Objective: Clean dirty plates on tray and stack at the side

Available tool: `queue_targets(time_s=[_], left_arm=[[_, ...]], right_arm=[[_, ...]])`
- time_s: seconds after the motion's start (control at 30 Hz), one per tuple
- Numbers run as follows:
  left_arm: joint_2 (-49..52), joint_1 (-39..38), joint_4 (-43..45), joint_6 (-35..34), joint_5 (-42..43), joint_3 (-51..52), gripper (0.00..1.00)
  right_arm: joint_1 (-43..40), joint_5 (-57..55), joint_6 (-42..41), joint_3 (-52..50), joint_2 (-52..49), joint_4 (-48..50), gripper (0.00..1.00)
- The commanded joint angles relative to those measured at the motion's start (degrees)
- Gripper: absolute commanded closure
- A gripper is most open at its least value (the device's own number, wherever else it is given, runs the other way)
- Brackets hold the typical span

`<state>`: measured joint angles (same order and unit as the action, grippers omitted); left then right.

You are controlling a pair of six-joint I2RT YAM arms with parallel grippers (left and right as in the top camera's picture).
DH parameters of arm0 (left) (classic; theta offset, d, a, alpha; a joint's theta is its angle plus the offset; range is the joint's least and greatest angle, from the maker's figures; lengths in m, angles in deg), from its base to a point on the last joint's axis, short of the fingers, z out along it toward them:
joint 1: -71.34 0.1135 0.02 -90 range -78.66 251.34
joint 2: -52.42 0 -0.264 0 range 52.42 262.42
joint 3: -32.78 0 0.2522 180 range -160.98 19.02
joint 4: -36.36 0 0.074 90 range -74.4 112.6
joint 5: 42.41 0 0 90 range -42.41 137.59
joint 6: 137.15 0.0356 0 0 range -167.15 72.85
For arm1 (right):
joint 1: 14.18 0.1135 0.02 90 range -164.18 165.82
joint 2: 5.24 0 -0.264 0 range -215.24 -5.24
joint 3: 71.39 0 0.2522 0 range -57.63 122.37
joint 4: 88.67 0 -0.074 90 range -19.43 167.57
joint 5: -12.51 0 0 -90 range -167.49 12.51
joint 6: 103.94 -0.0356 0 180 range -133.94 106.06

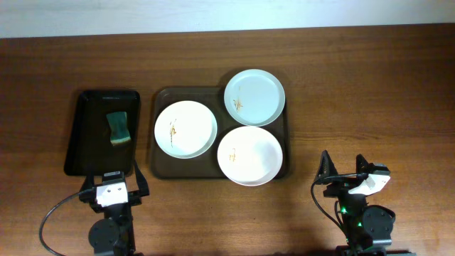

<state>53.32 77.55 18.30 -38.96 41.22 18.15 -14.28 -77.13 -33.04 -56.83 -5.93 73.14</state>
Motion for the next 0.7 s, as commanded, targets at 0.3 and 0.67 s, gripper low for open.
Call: queue_targets(time_s=[0.3, 0.67], left_arm=[[0.26, -0.22, -0.04, 1.16, 0.61, 0.33, 0.01], [0.26, -0.17, 0.0, 1.16, 0.17, 0.33, 0.01]], right_arm=[[0.42, 0.5, -0.02, -0.48, 0.28, -0.02, 0.01], [0.42, 0.39, -0.02, -0.48, 0.28, -0.02, 0.02]])
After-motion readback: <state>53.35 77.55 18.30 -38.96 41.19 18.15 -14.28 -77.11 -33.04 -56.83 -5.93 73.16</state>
